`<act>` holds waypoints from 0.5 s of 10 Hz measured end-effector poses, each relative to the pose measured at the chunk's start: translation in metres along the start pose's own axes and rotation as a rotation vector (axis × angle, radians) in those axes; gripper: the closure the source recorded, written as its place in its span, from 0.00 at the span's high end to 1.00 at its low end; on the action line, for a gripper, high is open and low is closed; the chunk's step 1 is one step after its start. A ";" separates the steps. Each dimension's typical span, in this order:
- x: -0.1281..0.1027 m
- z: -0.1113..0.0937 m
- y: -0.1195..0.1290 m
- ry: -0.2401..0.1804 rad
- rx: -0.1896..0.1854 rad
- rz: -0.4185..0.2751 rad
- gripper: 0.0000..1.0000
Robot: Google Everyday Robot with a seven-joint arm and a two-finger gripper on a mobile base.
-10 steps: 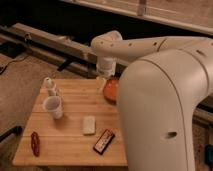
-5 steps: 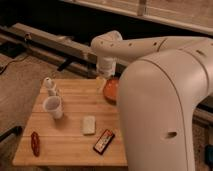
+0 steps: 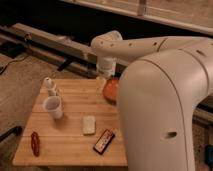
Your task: Push the ceramic bowl across the table
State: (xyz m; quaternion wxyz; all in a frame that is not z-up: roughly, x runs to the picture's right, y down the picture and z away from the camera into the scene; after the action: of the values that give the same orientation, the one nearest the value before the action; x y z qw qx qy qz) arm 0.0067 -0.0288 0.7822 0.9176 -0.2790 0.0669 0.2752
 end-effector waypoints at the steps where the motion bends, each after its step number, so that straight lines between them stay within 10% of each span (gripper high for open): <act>1: 0.000 0.000 0.000 0.000 0.000 0.000 0.80; 5: 0.003 0.001 -0.005 0.027 0.019 0.004 0.80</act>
State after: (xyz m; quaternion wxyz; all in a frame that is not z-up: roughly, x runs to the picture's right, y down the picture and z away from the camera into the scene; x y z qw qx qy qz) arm 0.0119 -0.0298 0.7845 0.9186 -0.2740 0.0823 0.2728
